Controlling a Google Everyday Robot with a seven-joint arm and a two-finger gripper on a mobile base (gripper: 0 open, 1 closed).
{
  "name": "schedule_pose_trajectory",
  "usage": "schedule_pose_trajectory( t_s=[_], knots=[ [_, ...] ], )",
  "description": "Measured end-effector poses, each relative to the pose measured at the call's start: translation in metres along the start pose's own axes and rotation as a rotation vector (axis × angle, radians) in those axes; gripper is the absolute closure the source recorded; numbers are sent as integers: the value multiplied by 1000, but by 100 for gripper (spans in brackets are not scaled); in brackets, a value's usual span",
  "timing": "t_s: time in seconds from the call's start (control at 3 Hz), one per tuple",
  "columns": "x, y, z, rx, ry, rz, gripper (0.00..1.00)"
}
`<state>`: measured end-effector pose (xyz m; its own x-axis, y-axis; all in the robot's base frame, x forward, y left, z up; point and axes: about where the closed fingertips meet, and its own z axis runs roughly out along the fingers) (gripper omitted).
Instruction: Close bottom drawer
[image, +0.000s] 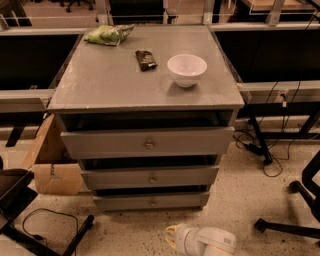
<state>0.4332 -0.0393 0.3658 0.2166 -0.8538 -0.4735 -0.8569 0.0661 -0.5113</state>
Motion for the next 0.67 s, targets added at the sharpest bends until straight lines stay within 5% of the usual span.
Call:
schedule_pose_trajectory(
  t_s=[0.67],
  knots=[
    [8,-77,-69,-21,281,-192,100]
  ],
)
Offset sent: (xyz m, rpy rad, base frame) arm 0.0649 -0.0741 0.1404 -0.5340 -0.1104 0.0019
